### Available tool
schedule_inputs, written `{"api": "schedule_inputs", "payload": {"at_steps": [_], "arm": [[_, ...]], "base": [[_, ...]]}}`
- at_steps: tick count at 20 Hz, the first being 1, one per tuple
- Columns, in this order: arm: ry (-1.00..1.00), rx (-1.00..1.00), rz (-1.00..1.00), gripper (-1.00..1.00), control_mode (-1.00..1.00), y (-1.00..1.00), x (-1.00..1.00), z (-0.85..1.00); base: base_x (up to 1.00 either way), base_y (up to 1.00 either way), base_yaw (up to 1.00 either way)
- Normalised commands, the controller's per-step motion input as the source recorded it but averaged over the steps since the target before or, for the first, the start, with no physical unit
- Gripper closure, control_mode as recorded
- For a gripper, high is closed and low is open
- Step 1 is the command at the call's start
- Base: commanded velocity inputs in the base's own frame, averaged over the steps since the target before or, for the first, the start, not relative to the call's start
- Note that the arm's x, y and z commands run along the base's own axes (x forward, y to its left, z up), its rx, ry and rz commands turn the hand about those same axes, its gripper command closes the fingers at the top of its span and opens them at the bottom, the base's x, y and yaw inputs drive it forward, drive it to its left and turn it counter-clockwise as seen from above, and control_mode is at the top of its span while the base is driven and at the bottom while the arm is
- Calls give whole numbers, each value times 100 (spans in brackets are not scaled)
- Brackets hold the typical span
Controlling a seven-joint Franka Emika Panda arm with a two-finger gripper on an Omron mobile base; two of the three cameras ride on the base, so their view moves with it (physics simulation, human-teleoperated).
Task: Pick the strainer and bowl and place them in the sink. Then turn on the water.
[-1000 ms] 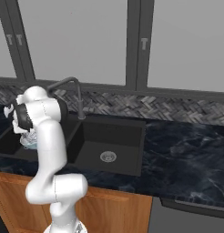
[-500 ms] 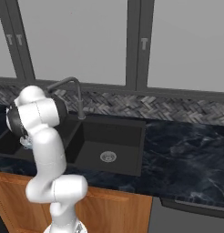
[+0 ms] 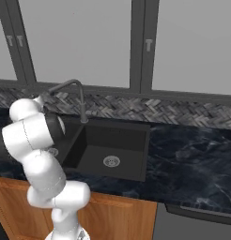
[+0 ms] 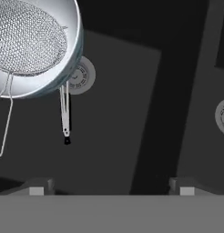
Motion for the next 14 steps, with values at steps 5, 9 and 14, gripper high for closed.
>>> {"api": "schedule_inputs", "payload": {"at_steps": [5,9,14], "arm": [[-24,8,0,-100,-100,-55,-12,19],[-23,9,0,-100,-100,-45,-1,20],[-22,9,1,-100,-100,-39,0,15]], "base": [[0,0,0],[0,0,0],[0,0,0]]}}
